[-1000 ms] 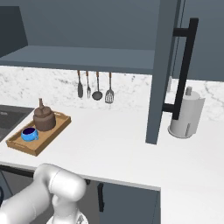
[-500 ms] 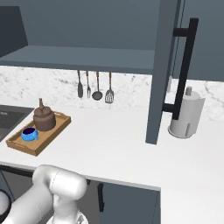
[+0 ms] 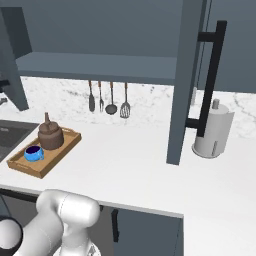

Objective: Pick the kettle from the counter and place it on the tray. Then pick the mug from the cabinet and place it on the tray. Then close the cabinet doors.

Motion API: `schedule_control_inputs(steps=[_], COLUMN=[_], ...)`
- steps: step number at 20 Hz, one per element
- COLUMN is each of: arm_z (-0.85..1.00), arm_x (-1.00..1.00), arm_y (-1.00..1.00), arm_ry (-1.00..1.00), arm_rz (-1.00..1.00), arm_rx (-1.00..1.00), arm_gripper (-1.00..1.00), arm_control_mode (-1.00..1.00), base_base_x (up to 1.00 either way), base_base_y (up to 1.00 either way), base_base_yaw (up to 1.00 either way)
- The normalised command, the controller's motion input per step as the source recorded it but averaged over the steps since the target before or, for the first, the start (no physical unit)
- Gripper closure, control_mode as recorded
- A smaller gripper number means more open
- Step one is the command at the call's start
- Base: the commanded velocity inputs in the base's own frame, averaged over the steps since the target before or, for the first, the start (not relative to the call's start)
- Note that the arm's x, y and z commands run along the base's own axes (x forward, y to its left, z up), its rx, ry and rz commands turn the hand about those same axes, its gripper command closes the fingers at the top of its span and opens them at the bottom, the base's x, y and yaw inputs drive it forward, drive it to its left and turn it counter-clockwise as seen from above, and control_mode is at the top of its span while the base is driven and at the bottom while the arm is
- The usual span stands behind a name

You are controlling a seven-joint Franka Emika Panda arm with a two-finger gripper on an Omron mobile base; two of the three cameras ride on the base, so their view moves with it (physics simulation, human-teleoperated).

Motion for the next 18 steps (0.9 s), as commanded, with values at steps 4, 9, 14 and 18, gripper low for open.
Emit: schedule_control_inputs(steps=[4, 9, 14, 18], arm_z=[0.0, -0.01, -0.06, -0.22], arm_x=[0.78, 0.91, 0.92, 0.75], arm_y=[-0.69, -0.57, -0.43, -0.28], arm_ry=[0.0, 0.0, 0.01, 0.02], arm_rz=[-0.04, 0.0, 0.03, 0.14], arm_rx=[0.0, 0.0, 0.0, 0.0], arm_gripper=[-1.0, -1.0, -1.0, -1.0], arm_control_mode=[-1.0, -1.0, -1.0, -1.0], base_base_x=[0.0, 0.0, 0.0, 0.0], base_base_y=[0.0, 0.0, 0.0, 0.0], base_base_yaw=[0.0, 0.0, 0.0, 0.0])
